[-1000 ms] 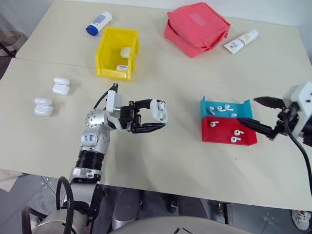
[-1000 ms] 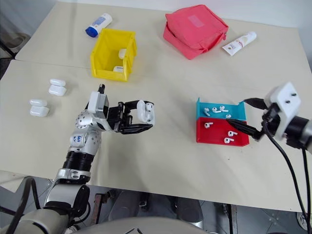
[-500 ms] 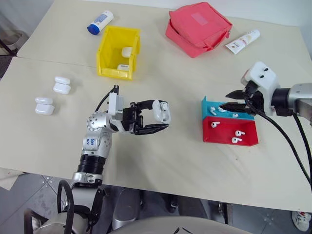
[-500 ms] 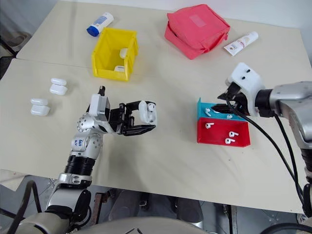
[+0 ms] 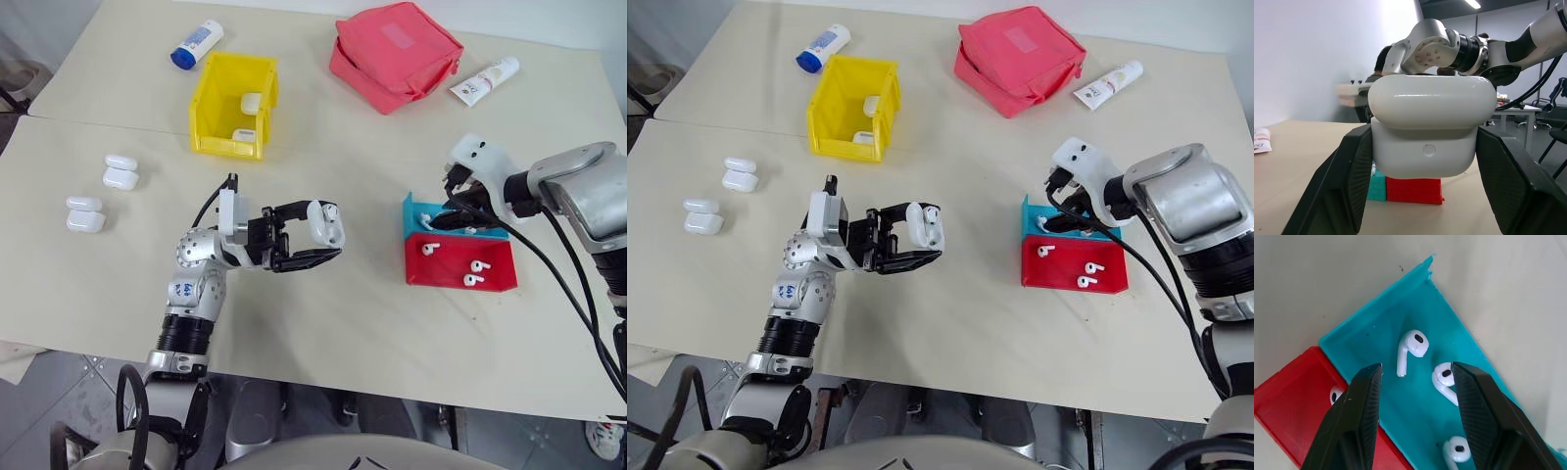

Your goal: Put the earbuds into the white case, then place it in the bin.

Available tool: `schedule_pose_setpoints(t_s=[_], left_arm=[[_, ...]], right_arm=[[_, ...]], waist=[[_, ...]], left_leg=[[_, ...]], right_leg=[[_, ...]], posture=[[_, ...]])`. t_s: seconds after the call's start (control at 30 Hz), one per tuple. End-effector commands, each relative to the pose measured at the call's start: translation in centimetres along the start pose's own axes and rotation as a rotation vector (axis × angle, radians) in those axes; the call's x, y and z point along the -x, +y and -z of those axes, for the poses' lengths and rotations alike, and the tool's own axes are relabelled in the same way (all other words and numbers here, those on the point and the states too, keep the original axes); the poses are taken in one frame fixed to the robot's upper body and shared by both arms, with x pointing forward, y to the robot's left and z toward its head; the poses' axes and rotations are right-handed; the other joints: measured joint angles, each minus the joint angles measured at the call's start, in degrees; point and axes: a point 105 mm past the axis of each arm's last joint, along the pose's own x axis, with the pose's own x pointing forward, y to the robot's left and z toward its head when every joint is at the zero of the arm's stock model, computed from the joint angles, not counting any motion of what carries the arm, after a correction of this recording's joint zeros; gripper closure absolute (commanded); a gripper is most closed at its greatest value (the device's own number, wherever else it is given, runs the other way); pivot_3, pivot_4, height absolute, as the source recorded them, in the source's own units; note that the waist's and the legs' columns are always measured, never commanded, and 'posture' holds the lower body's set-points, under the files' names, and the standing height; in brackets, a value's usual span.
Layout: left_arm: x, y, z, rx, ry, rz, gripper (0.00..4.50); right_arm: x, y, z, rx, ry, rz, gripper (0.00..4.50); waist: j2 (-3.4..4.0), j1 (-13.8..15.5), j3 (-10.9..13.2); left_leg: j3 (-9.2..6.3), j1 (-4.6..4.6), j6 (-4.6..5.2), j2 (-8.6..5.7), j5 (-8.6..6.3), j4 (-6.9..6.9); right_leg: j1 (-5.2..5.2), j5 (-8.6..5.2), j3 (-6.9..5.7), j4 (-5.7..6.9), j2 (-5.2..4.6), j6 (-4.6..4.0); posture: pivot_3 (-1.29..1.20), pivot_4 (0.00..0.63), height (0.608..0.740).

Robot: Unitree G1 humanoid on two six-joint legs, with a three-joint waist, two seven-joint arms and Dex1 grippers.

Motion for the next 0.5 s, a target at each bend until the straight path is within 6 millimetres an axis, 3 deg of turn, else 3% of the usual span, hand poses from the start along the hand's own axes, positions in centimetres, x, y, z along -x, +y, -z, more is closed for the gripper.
schedule_pose_setpoints(t_s=[0.03, 0.5], left_arm=[[-0.4, -0.4, -0.6, -0.037, -0.015, 0.012, 1.69], [-0.3, -0.8, -0.6, -0.039, -0.016, -0.009, 1.69]], right_arm=[[0.2, -0.9, -0.2, 0.007, 0.012, 0.045, 2.18], [-0.9, -2.3, -0.4, -0.001, 0.018, 0.079, 2.18]], waist=[[0.00, -0.2, 0.0], [0.02, -0.5, 0.0]], left_leg=[[0.00, -0.03, 0.00, 0.00, 0.00, 0.01], [0.00, -0.13, 0.00, 0.01, 0.00, 0.03]], right_leg=[[-0.02, 0.00, -0.01, 0.00, 0.00, 0.00], [-0.16, 0.00, -0.03, 0.08, 0.02, 0.00]], posture=[[0.00, 0.150, 0.740], [0.00, 0.150, 0.740]])
